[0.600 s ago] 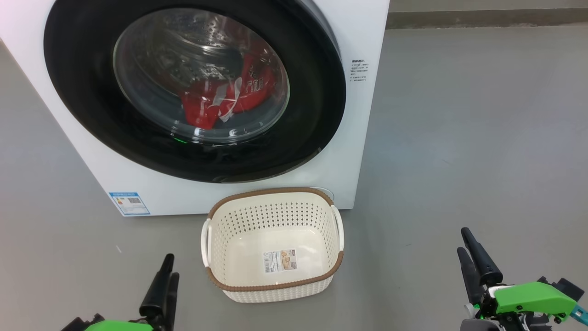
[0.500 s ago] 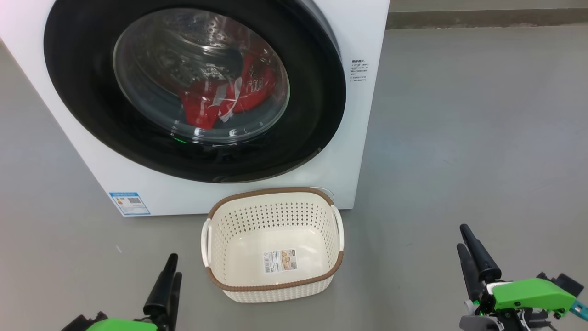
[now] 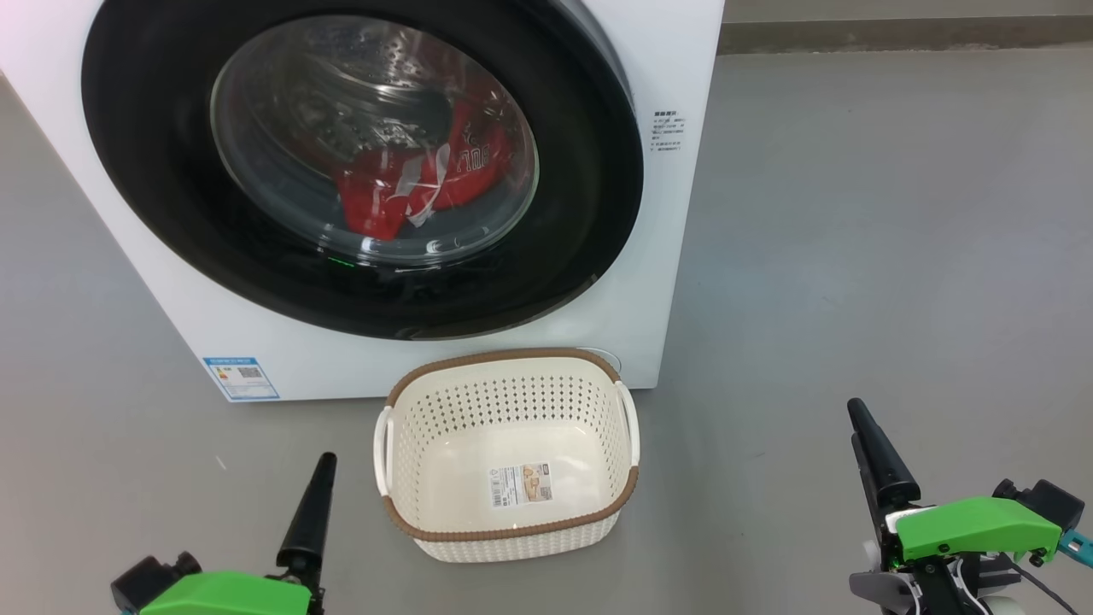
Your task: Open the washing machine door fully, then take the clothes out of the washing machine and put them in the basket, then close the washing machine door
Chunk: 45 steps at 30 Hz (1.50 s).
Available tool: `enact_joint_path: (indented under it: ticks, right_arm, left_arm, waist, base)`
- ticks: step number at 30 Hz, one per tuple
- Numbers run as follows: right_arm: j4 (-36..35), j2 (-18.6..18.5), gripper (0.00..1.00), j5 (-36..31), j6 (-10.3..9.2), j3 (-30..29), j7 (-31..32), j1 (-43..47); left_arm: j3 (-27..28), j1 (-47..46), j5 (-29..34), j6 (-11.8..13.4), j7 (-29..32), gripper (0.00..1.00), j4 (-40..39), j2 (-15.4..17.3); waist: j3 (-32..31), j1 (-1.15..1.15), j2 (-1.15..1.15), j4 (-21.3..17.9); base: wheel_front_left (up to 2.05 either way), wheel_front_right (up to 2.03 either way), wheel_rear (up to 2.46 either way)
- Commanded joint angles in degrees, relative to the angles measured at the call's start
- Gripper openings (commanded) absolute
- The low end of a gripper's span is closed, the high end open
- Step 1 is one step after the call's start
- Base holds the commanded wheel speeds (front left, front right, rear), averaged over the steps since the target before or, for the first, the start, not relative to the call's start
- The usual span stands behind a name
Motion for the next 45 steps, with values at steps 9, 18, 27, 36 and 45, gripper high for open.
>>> enact_joint_path:
  ticks: [9, 18, 27, 36, 45]
  right_arm:
    - [-1.15, -0.65, 1.0, -7.8, 0.02, 1.07, -2.14, -4.09]
    - [-1.0, -0.77, 1.0, -14.14, 0.02, 1.28, -3.49, -5.19]
    - [-1.09, -0.9, 1.0, -23.08, 0.02, 1.67, -5.0, -6.5]
    - [-1.31, -1.04, 1.0, -33.01, 0.02, 1.71, -6.52, -7.77]
    - [-2.21, -1.17, 1.0, -43.73, 0.03, 0.94, -8.03, -8.86]
  left_arm:
    - [0.07, -4.37, 9.69, 1.08, -2.18, 1.0, -2.05, 0.73]
    - [-1.1, -5.39, 16.93, 2.44, -3.54, 1.0, -2.49, 0.78]
    - [-2.49, -6.91, 25.29, 3.69, -5.06, 1.0, -2.2, 0.87]
    - [-4.0, -8.35, 31.31, 4.53, -6.59, 1.0, -1.79, 0.97]
    - [-5.3, -9.89, 37.91, 5.74, -8.12, 1.0, -1.38, 1.06]
  waist:
    - [0.1, -0.01, 0.0, -0.05]
    - [0.21, -0.01, 0.0, -0.07]
    - [0.35, -0.01, 0.0, -0.13]
    - [0.6, -0.01, 0.0, -0.24]
    - [0.71, -0.01, 0.0, -0.26]
  base:
    - [0.0, 0.0, 0.0]
    - [0.0, 0.0, 0.0]
    - [0.0, 0.0, 0.0]
    - [0.0, 0.0, 0.0]
    - [0.0, 0.0, 0.0]
